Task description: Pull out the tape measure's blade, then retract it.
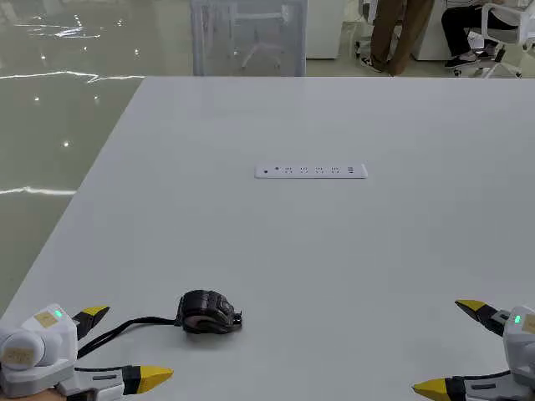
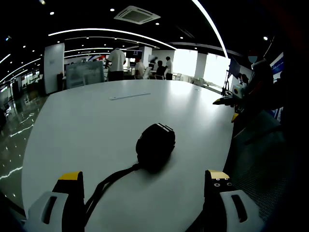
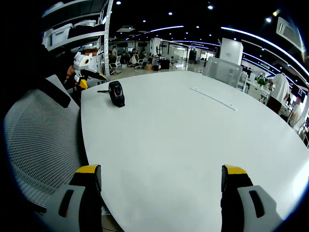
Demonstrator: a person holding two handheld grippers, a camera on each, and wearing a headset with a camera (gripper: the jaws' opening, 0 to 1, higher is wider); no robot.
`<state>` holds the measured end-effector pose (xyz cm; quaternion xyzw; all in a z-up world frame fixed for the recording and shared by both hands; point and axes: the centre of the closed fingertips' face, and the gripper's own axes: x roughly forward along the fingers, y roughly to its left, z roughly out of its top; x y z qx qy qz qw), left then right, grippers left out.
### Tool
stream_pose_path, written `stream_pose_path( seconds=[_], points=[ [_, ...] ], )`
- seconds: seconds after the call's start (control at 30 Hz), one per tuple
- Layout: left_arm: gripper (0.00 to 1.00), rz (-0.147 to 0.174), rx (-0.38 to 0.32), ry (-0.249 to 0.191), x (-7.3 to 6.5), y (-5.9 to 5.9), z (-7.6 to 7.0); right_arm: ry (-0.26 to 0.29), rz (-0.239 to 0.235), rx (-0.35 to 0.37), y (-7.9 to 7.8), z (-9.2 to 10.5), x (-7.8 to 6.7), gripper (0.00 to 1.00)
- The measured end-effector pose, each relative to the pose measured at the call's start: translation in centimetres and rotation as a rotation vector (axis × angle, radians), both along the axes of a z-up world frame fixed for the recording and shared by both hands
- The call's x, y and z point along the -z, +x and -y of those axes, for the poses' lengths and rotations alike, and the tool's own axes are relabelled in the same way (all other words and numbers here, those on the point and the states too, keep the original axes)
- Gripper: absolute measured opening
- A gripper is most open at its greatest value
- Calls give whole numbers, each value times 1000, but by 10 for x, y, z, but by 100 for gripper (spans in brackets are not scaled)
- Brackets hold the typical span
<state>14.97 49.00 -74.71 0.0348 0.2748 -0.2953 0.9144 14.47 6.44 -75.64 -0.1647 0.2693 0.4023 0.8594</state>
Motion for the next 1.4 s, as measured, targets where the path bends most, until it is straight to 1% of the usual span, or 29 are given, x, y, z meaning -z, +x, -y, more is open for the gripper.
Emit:
stream_pose_path(
  seconds=[0.03,0.13,0.23,0.33,0.37,0.4,0.47,0.53,0.7,0.8,0.83,0.93,1.0,1.13,1.2,1.27,1.3,1.33,1.4],
  points=[
    [100,1,-1,15,1,1,-2,5,-4,6,0,0,0,100],
    [100,-9,-3,2,2,3,-2,9,-14,19,0,0,1,100],
    [100,-14,2,9,2,2,-1,4,-14,20,-1,2,2,100],
    [100,-3,3,23,3,3,-2,2,-13,21,-1,2,2,100],
    [99,-5,5,22,3,3,-2,2,-13,22,-1,3,2,100],
    [98,-17,5,15,4,2,-1,1,-14,23,-1,3,2,100],
    [97,-19,7,18,4,2,-1,1,-13,25,-1,4,2,100],
    [97,-40,13,18,5,1,0,1,-12,29,0,5,2,100],
    [96,-61,-1,31,4,3,-2,1,-13,30,1,6,1,100],
    [100,-52,2,23,2,5,0,-1,-15,28,0,6,2,100],
    [100,-55,7,20,2,5,1,0,-16,29,0,6,2,100],
    [100,-46,13,22,2,6,2,-3,-23,32,1,6,3,100],
    [100,-56,13,15,2,6,4,-4,-22,27,1,5,3,100],
    [100,-58,20,26,3,5,5,-7,-19,20,3,4,1,100],
    [100,-61,29,34,4,6,5,-20,-24,22,4,4,1,100],
    [100,-67,38,38,4,7,6,-41,-14,7,5,3,1,100],
    [100,-68,41,39,4,7,7,-42,-13,5,6,1,0,100],
    [100,-68,43,39,3,8,8,-40,-13,4,7,0,0,100],
    [100,-69,51,38,2,11,10,-9,-21,6,9,-7,-2,100]
  ],
)
